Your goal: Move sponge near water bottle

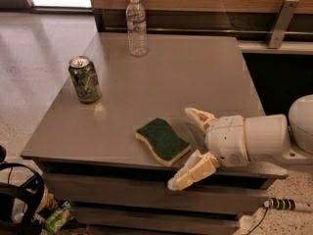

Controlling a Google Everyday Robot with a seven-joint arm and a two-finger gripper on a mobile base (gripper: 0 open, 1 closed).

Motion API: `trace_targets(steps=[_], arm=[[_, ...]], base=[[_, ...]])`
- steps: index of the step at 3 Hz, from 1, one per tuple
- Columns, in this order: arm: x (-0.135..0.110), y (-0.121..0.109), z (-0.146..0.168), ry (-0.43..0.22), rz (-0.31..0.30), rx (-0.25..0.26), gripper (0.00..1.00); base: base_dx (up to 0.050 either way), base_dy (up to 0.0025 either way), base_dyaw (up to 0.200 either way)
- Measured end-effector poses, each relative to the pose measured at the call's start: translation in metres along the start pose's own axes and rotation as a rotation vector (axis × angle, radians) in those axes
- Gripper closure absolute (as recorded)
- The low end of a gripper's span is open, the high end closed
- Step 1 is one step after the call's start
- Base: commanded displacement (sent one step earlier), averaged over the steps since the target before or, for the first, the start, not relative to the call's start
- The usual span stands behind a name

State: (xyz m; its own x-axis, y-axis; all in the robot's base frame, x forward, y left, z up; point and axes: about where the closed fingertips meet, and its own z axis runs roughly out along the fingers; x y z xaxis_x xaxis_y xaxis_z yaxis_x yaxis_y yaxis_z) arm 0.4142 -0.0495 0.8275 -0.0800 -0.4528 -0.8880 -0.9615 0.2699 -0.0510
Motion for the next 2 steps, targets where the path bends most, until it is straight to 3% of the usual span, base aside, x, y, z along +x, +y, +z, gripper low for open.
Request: trace_targets(steps=[2], arm=[[-0.0013,-0.0047,0.016,-0.073,-0.002,0.008,0.0]], base=[[0.0,0.0,0.0]])
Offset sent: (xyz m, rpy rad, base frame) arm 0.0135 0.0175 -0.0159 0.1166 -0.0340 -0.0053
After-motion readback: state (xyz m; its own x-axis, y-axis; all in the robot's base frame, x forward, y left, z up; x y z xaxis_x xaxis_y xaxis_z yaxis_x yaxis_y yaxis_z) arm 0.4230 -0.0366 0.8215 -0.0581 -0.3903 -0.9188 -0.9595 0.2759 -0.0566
